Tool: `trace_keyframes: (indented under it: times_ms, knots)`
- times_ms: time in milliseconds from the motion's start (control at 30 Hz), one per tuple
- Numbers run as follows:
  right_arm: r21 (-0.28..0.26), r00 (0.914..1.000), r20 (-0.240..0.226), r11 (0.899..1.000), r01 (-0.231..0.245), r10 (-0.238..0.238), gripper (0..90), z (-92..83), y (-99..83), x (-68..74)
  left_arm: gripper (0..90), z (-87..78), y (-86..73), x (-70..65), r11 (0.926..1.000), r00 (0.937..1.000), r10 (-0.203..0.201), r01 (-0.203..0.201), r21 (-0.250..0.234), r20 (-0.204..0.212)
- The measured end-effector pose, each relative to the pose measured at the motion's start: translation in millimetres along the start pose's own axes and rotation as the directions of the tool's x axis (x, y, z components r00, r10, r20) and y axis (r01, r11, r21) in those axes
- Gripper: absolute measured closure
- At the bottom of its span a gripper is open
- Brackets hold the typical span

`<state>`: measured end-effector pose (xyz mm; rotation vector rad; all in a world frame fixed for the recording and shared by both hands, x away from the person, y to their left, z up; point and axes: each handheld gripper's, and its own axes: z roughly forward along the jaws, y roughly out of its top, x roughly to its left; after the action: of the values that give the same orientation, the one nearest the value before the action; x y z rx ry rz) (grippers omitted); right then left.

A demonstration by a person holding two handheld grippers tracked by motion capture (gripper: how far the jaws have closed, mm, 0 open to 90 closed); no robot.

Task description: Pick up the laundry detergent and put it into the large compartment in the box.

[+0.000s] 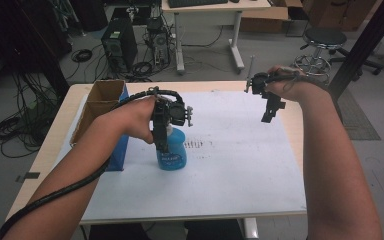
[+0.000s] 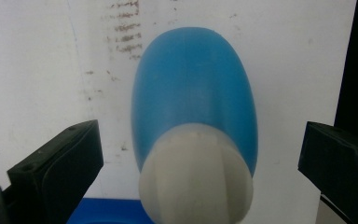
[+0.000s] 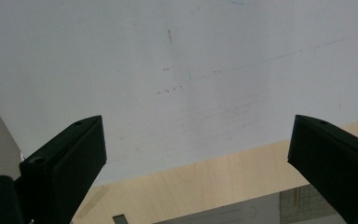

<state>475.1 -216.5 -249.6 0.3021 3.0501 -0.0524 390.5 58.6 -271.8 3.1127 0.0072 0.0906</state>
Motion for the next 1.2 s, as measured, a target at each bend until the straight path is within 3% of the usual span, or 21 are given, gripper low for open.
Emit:
trace_keyframes:
  times_ms: [867, 1200]
  knots:
    - [-0.002, 0.9999, -0.004, 1.000, 0.013, -0.013, 3.9, 6.3, 6.3, -0.9, 0.5, 12.5, 0.2, -1.1, 0.9997, 0.9993, -0.023, 0.023, 0.003, -0.029]
    - [-0.002, 0.9999, -0.005, 1.000, 0.015, -0.015, 3.9, 8.2, 8.2, -0.8, 5.0, 14.9, 0.0, -0.9, 0.9995, 0.9987, -0.031, 0.031, 0.005, -0.040]
